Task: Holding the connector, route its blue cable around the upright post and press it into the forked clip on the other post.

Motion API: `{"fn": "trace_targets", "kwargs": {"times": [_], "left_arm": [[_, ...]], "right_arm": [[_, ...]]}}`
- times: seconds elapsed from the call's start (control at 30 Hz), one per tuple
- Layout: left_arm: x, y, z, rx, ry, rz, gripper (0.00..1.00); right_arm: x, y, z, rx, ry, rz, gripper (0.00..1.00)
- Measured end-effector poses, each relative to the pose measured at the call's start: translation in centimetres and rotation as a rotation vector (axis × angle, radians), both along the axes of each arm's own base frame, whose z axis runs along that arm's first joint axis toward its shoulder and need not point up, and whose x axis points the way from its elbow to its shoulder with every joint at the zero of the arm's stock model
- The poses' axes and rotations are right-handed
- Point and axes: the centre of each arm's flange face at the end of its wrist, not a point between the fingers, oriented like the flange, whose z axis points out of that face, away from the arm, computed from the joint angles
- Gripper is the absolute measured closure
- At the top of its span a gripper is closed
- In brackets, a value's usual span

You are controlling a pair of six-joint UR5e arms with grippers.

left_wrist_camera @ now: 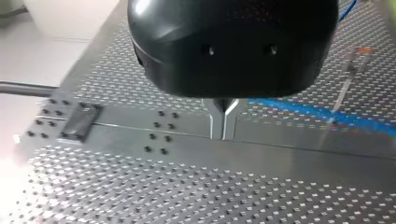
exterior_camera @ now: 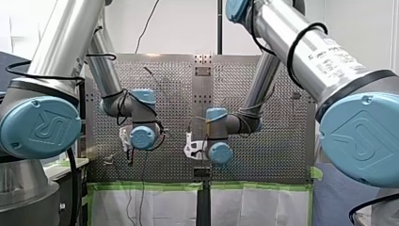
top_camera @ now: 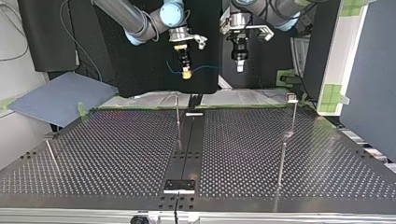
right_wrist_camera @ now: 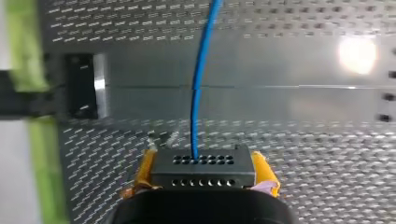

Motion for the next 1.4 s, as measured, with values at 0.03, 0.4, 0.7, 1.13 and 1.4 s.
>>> {"fn": "trace_targets", "kwargs": {"times": [0.03, 0.4, 0.7, 1.13, 1.4], "left_arm": [[0.2, 0.0, 0.3, -0.003, -0.004, 0.002, 1.00], [2.1, 0.0, 1.5, 0.005, 0.000, 0.031, 1.00], [3.8, 0.6, 2.2, -0.006, 0.004, 0.084, 1.00], [5.8, 2.0, 6.8, -0.079, -0.049, 0.139, 1.00], [6.4, 4.0, 9.3, -0.106, -0.062, 0.169, 1.00]], "right_arm": [[0.3, -0.3, 0.6, -0.007, -0.011, 0.000, 1.00], [2.7, -3.4, 8.0, -0.072, -0.087, -0.007, 1.00], [2.8, -5.8, 14.5, -0.129, -0.128, -0.017, 1.00], [3.5, -7.6, 20.5, -0.161, -0.151, 0.050, 1.00], [5.3, -8.0, 23.3, -0.170, -0.191, 0.127, 1.00]]}}
